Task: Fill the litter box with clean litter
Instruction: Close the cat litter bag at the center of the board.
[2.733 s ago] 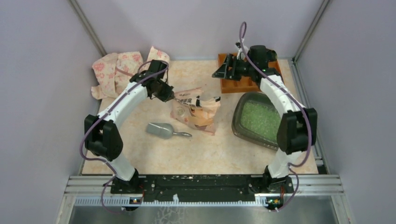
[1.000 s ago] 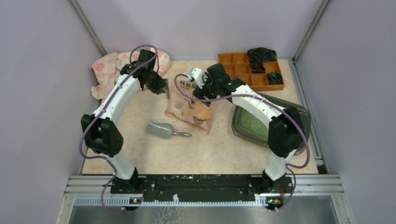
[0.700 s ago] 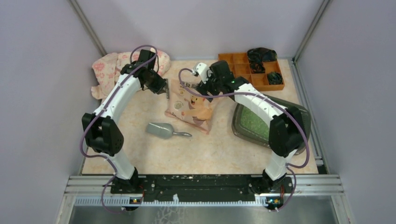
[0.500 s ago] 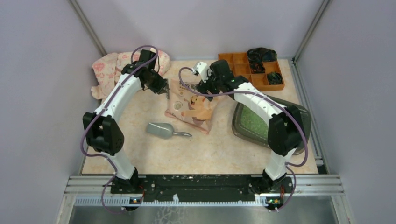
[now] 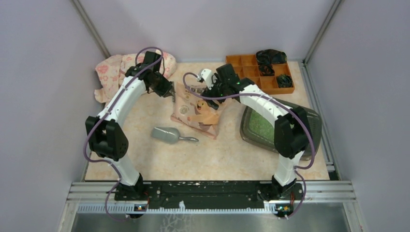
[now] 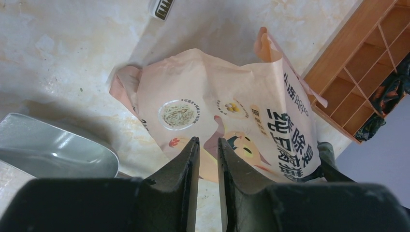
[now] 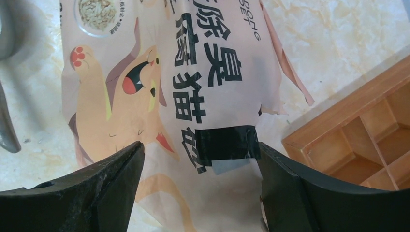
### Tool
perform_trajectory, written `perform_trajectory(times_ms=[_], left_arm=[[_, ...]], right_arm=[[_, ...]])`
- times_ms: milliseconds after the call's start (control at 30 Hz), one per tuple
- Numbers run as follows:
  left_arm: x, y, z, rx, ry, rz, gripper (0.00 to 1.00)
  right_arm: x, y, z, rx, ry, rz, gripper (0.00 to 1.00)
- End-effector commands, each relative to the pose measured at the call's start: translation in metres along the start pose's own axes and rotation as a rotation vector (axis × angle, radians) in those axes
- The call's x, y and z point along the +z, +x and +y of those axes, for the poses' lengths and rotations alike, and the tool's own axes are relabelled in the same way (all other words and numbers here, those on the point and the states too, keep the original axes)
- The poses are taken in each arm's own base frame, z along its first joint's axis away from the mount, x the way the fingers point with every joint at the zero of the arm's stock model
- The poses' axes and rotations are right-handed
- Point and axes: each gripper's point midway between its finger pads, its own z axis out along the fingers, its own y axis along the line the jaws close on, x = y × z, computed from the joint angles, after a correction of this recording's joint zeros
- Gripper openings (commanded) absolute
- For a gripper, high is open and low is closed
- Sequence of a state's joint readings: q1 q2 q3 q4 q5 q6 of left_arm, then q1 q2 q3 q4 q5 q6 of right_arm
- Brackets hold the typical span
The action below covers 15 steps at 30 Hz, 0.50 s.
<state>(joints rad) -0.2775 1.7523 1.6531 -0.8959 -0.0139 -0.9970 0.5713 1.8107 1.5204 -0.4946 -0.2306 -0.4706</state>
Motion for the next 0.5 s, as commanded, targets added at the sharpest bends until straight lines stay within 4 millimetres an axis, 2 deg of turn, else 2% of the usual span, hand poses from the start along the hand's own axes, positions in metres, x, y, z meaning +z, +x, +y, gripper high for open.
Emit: perform_trajectory(times_ms=[0, 100, 233, 300, 400, 467], left_arm=[[-0.001, -0.002, -0.012, 0.007, 0.049, 0.017, 0.25], [-0.001, -0.001, -0.012, 0.009, 0.051, 0.019, 0.25], [-0.003, -0.004, -0.014, 0.009, 0.058, 0.012, 0.27], [-0.007, -0.004, -0.017, 0.007, 0.067, 0.014, 0.3], [-0.01, -0.002, -0.015, -0.004, 0.055, 0.022, 0.39], [-0.013, -0.001, -0.012, -0.015, 0.046, 0.028, 0.45]], right_arm=[[-0.007, -0.024, 0.014, -0.023, -0.047, -0.044, 0.83], [-0.005, -0.023, 0.023, -0.027, -0.083, -0.029, 0.82], [-0.001, -0.019, 0.034, -0.022, -0.127, 0.008, 0.73], [0.002, -0.018, 0.04, -0.021, -0.143, 0.025, 0.69], [0.001, -0.016, 0.047, -0.017, -0.165, 0.043, 0.56], [0.0, -0.016, 0.05, -0.01, -0.174, 0.052, 0.52]])
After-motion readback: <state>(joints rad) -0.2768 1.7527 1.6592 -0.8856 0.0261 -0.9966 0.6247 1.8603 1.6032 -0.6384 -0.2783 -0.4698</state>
